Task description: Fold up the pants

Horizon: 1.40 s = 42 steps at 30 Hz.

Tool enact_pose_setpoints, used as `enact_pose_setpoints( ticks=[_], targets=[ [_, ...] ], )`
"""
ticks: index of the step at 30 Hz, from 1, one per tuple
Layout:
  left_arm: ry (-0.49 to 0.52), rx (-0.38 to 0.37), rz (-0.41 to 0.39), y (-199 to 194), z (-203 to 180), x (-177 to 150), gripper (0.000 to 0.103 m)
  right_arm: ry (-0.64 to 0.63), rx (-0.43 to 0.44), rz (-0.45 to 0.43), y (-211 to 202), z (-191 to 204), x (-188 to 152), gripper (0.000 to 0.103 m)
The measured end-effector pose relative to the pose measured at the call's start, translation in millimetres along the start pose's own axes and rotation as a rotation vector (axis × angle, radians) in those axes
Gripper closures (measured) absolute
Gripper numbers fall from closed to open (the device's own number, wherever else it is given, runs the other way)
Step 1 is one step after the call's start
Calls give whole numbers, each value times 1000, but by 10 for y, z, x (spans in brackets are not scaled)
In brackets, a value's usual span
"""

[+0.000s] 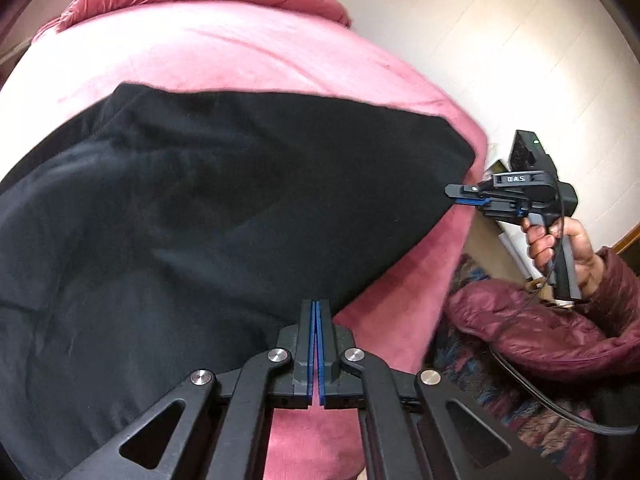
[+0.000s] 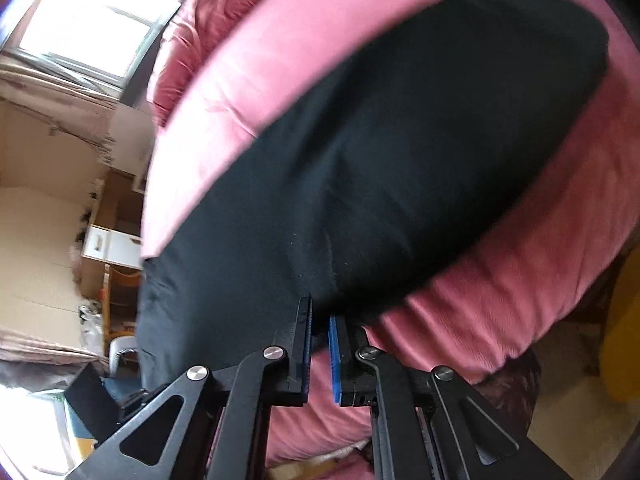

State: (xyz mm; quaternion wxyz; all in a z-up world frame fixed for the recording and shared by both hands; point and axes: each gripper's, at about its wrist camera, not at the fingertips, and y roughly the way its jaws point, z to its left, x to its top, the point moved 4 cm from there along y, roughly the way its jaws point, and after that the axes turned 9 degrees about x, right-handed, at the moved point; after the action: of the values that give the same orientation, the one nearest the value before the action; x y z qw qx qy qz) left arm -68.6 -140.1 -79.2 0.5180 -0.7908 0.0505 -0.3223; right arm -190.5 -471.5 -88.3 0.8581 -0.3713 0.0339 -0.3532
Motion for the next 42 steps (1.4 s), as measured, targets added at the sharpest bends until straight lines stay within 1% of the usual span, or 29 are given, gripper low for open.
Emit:
enact_pose_setpoints(
  ticks=[2, 3, 4, 6, 7, 9, 10, 11, 14, 17, 19, 21, 23, 26, 29, 31, 34, 35, 37, 39, 40, 42],
  targets=[
    [-28, 1, 10, 43, 33, -17, 101, 21, -5, 3, 62, -67, -4, 94],
    [-54, 7, 2, 38, 73, -12, 96, 29, 15, 7, 76, -71, 5, 92],
    [-76, -13, -1, 19, 99, -10, 95, 26, 23, 9, 61, -71, 15, 91],
    [-112, -42, -28, -60, 129, -12, 86, 30, 51, 6, -36, -105, 39, 89],
    [-122, -43, -40, -124, 175, -3, 86, 32, 58, -5, -85, -119, 49, 86],
    [-163, -53, -69, -225, 257, 6, 85, 32, 41, -46, -230, -169, 66, 85],
    [-190, -53, -87, -270, 314, 3, 85, 54, 26, -85, -324, -245, 93, 85],
    [-223, -42, -105, -322, 389, -2, 84, 87, 18, -126, -424, -344, 124, 84],
    [-272, -7, -126, -388, 538, -22, 83, 188, 11, -238, -618, -609, 252, 84],
    [-308, 26, -126, -400, 620, -37, 81, 256, 10, -303, -663, -737, 368, 84],
    [-315, 41, -119, -376, 615, -41, 81, 264, 2, -305, -648, -781, 423, 84],
    [-311, 63, -105, -349, 606, -45, 81, 248, -32, -297, -588, -768, 456, 92],
    [-308, 71, -97, -321, 602, -50, 81, 199, -77, -300, -620, -701, 471, 96],
    [-308, 80, -92, -292, 571, -58, 81, 178, -117, -317, -720, -694, 485, 97],
    [-319, 87, -93, -214, 499, -81, 81, 181, -174, -275, -627, -849, 453, 97],
    [-321, 94, -99, -245, 509, -98, 81, 186, -179, -277, -607, -869, 445, 97],
    [-338, 121, -113, -338, 580, -122, 79, 166, -205, -259, -570, -773, 504, 95],
    [-351, 135, -117, -374, 597, -141, 78, 147, -220, -259, -561, -675, 527, 91],
    [-391, 163, -137, -472, 688, -169, 77, 95, -248, -276, -629, -509, 562, 89],
    [-444, 193, -160, -589, 801, -212, 75, 4, -295, -289, -699, -286, 597, 84],
    [-466, 205, -170, -632, 860, -231, 74, -34, -291, -283, -696, -171, 614, 79],
    [-526, 234, -195, -760, 1002, -309, 72, -138, -220, -214, -530, 187, 656, 71]
  ],
)
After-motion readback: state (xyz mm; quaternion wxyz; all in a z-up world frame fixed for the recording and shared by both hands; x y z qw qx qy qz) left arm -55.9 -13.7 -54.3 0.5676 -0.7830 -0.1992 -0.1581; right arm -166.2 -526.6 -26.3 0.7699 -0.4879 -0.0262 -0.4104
